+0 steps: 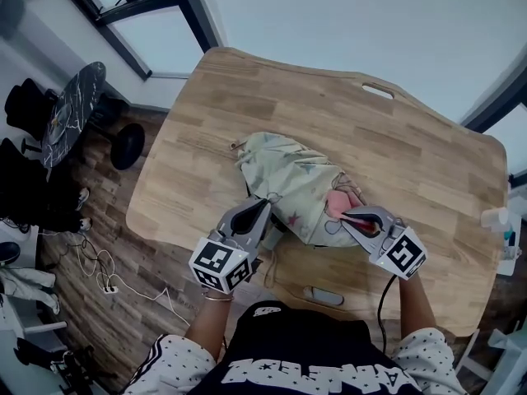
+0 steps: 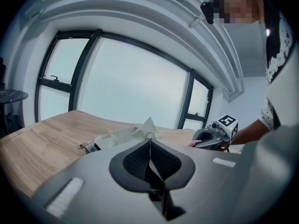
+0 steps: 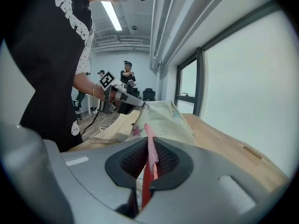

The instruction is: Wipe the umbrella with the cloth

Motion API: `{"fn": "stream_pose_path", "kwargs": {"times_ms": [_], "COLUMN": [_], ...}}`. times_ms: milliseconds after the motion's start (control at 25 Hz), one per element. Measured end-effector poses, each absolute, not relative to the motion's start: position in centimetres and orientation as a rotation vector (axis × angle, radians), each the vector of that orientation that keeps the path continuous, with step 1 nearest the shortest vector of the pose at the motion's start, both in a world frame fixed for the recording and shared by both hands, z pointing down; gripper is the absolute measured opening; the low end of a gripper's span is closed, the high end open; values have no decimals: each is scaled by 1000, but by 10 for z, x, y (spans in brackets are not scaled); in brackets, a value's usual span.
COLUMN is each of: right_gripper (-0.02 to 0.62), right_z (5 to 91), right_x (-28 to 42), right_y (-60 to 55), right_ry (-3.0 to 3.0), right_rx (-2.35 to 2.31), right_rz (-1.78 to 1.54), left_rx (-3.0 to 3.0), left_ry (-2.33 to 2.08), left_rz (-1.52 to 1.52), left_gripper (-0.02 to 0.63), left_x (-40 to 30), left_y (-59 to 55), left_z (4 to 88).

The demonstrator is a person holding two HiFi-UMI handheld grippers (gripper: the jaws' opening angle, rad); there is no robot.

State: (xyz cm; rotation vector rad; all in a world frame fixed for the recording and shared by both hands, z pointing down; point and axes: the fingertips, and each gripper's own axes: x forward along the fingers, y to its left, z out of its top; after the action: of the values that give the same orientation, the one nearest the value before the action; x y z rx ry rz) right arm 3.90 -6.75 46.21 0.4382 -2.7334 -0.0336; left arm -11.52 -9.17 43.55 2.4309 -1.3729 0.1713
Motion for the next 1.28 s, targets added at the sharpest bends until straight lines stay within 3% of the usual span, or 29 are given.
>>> {"fn": "stream_pose_path", "kwargs": {"times_ms": [440,760,920,1080,1280], "right_gripper": [26,26,26,26,26], "right_z": [468,399,379,386,383], "right_x": [59,92,98,120,133], "right_y": [-22,-41,-33,-36,-35], "right_ry": [-2790,-2878,-2882,-2845,-2851], "right_rx": [224,439,350,490,493], "right_rz": [0,-140,-394,-170,-196], "left_rx": [2384,2410,2417,2437,2450], "left_ry": [-1466,-1444,-1419,-1380,-1325], "left_rz": [143,104,92,105,122], "left_gripper": [5,5,3,3,3], "left_x": [-88,-41,-17,8,37], "left_y": [-76,-63,-57,-53,-46], "left_z": [432,427,431,436,444]}}
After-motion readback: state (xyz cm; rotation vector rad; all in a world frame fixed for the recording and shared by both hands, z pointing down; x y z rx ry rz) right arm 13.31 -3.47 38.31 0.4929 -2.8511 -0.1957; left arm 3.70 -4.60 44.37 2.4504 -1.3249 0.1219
